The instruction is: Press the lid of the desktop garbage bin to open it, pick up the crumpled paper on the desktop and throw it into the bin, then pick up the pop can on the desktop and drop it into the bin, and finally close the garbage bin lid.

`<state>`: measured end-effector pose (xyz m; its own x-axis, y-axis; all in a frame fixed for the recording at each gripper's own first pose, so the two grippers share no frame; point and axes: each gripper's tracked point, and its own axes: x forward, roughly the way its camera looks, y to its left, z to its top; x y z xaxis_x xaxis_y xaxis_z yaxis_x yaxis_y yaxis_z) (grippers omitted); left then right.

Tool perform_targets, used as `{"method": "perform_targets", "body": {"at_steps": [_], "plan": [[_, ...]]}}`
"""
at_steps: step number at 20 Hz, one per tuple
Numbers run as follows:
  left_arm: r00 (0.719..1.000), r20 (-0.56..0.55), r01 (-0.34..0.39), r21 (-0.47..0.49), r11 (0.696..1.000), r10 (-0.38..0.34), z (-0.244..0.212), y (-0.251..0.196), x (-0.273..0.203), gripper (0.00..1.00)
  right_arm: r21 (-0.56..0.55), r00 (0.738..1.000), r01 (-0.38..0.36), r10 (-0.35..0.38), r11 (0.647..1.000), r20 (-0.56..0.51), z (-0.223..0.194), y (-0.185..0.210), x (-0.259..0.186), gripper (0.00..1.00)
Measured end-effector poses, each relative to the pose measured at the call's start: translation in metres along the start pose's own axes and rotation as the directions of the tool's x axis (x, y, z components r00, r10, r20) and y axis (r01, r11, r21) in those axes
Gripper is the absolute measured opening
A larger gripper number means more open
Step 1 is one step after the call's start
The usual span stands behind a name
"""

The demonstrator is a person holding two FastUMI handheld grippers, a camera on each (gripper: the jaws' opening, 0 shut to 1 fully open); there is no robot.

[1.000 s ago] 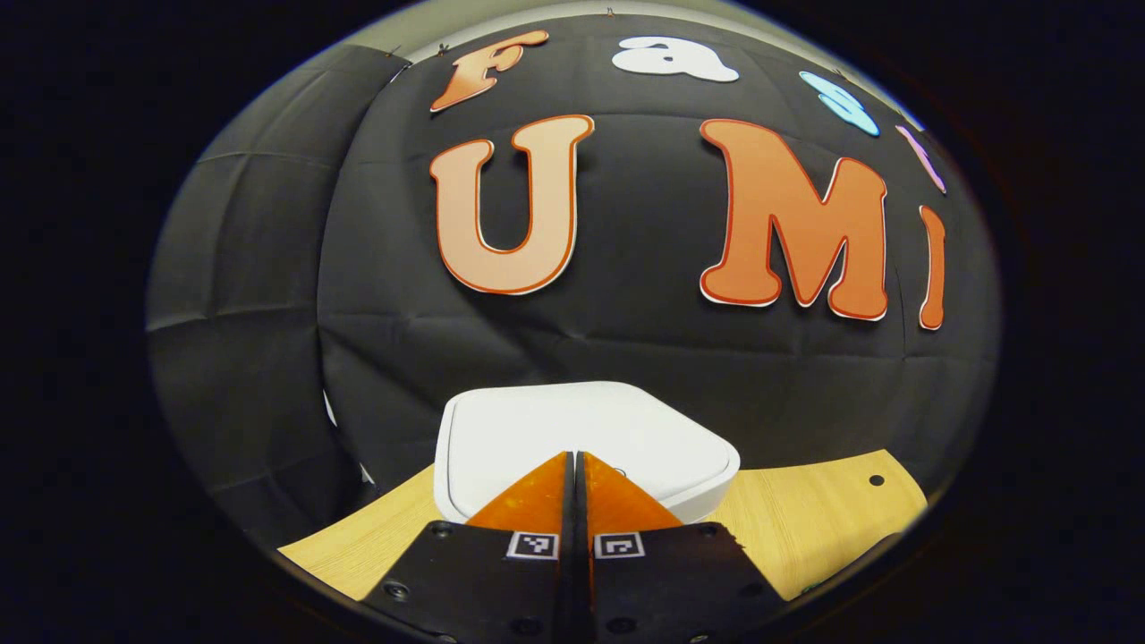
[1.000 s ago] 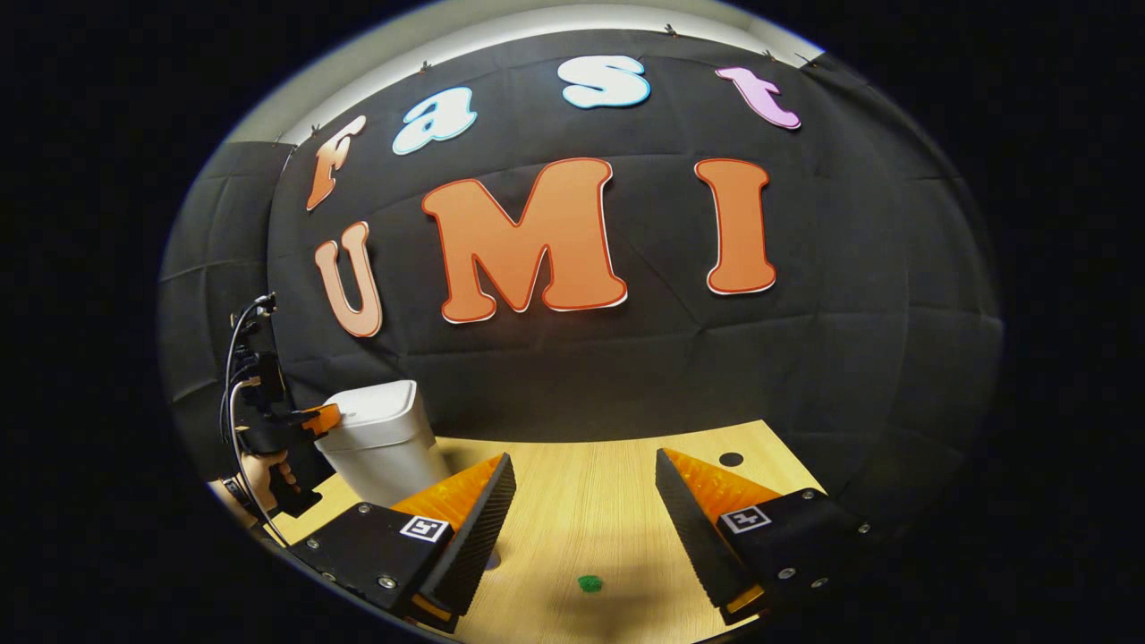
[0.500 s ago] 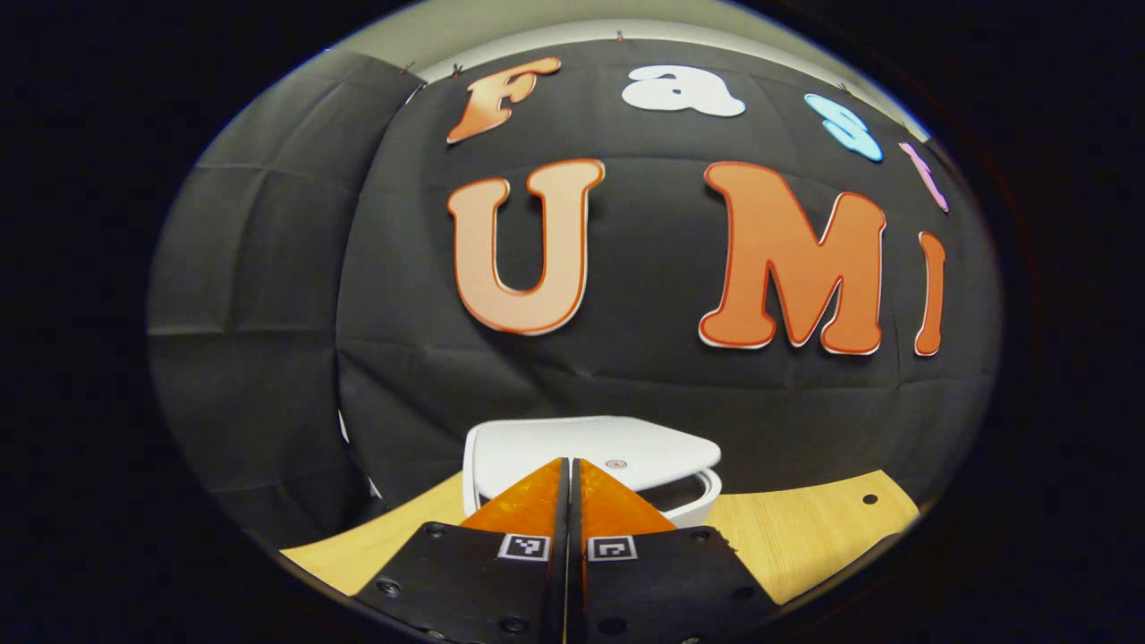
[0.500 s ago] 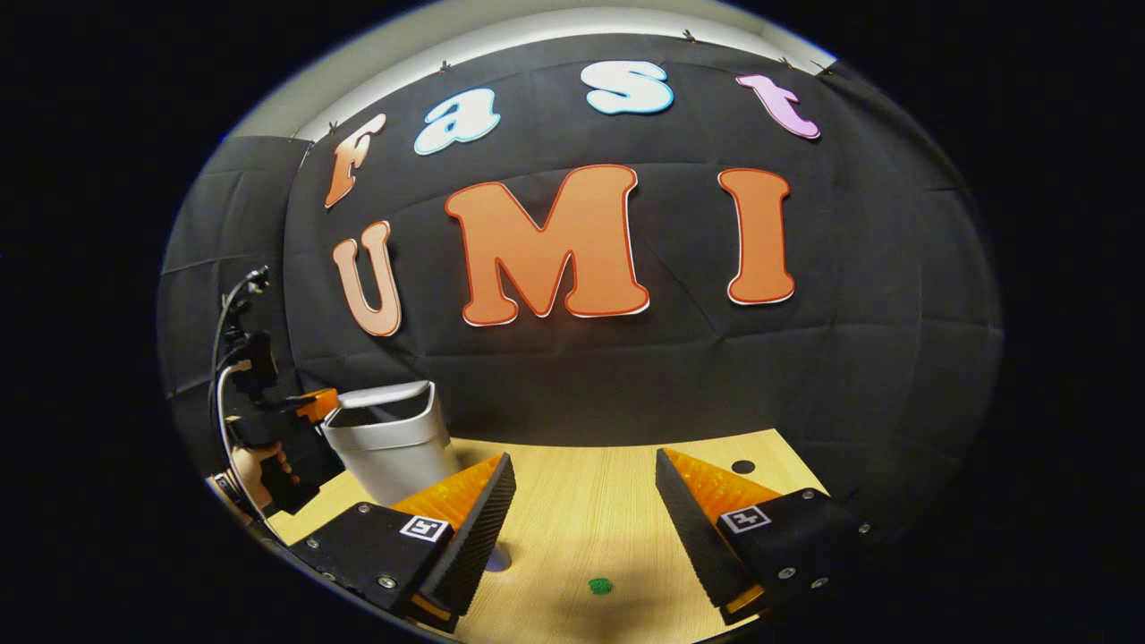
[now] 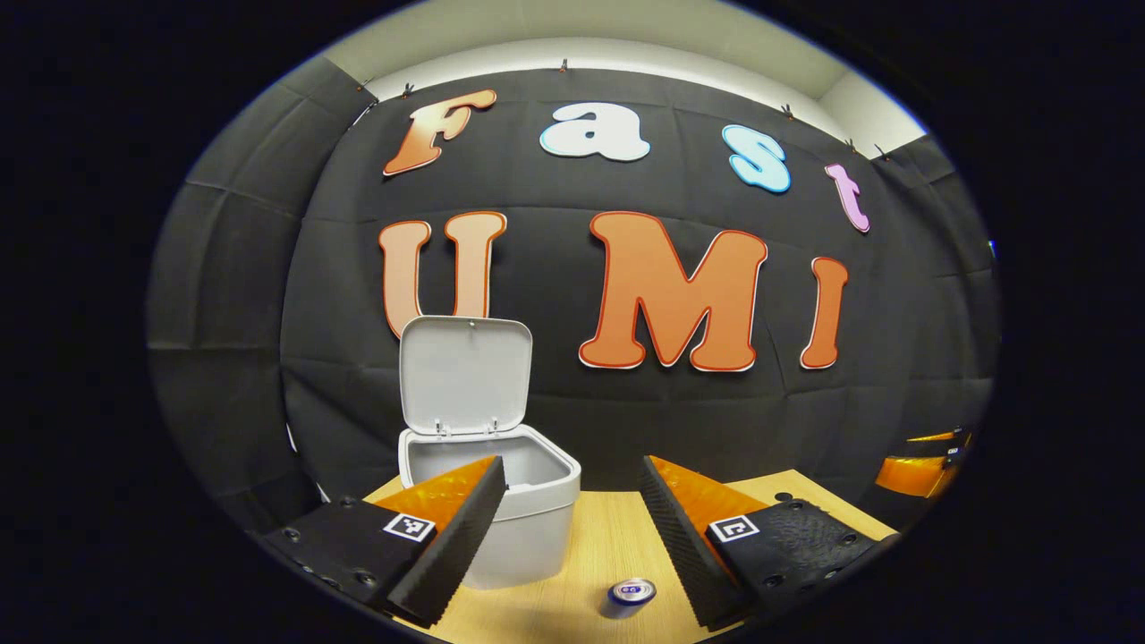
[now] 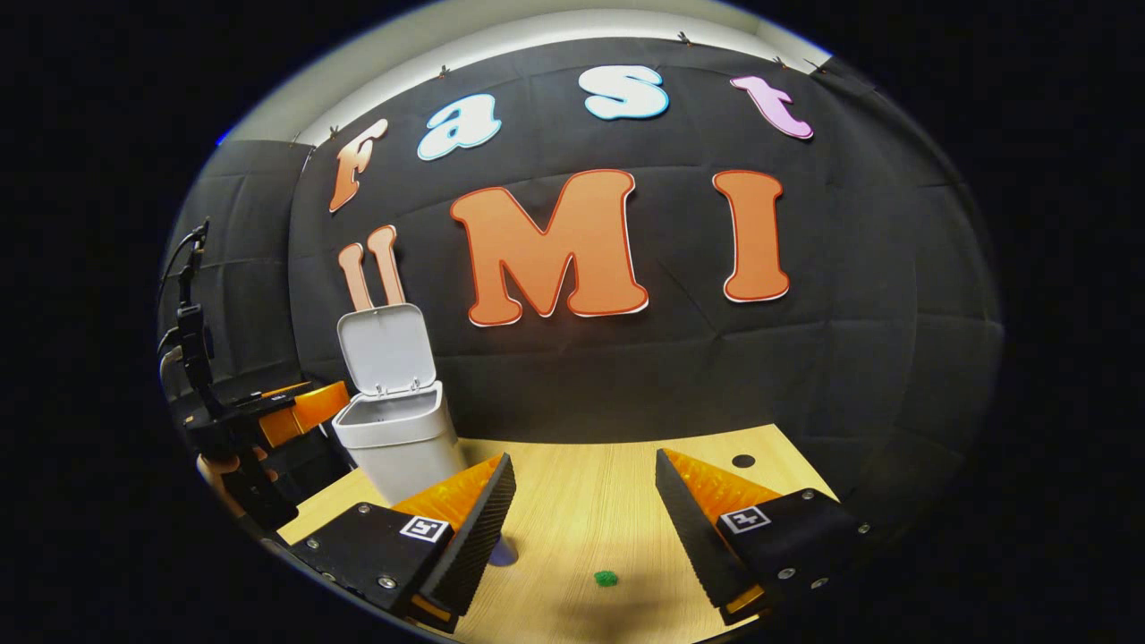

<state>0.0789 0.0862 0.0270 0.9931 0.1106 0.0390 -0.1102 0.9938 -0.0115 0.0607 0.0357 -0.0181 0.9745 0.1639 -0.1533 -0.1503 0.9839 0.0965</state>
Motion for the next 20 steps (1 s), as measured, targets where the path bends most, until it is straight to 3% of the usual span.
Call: {"method": "perform_targets", "body": {"at_steps": [3,5,7,9,13,16,20], "plan": [[0.999,-0.049,0.011,-0.024,1.0,-0.012,-0.026,-0.001,-0.013,0.95,-0.013,0.997,-0.027,0.026,1.0,-0.074,-0.032,-0.001,0.004,0.94],[0.995,-0.084,0.05,-0.069,0.996,-0.056,-0.044,-0.005,-0.025,0.95,0.006,0.977,-0.108,0.107,0.994,-0.185,-0.074,0.011,0.009,0.94],[0.991,-0.128,0.03,-0.069,0.997,-0.038,-0.06,0.007,-0.032,0.95,-0.035,0.952,-0.11,0.095,0.993,-0.291,-0.12,0.002,0.018,0.94],[0.986,-0.167,0.012,-0.057,0.998,-0.021,-0.077,0.02,-0.038,0.95,-0.073,0.913,-0.119,0.08,0.99,-0.399,-0.165,-0.006,0.031,0.95],[0.967,-0.253,-0.002,-0.041,0.999,-0.008,-0.112,0.042,-0.045,0.95,-0.105,0.812,-0.153,0.065,0.983,-0.58,-0.238,-0.016,0.062,0.95],[0.954,-0.299,-0.016,-0.046,0.999,0.001,-0.13,0.058,-0.048,0.95,-0.092,0.759,-0.146,0.052,0.985,-0.649,-0.271,-0.021,0.087,0.95],[0.942,-0.335,-0.035,-0.05,0.998,0.016,-0.143,0.073,-0.043,0.95,-0.086,0.717,-0.118,0.025,0.989,-0.697,-0.288,-0.035,0.101,0.95]]}}
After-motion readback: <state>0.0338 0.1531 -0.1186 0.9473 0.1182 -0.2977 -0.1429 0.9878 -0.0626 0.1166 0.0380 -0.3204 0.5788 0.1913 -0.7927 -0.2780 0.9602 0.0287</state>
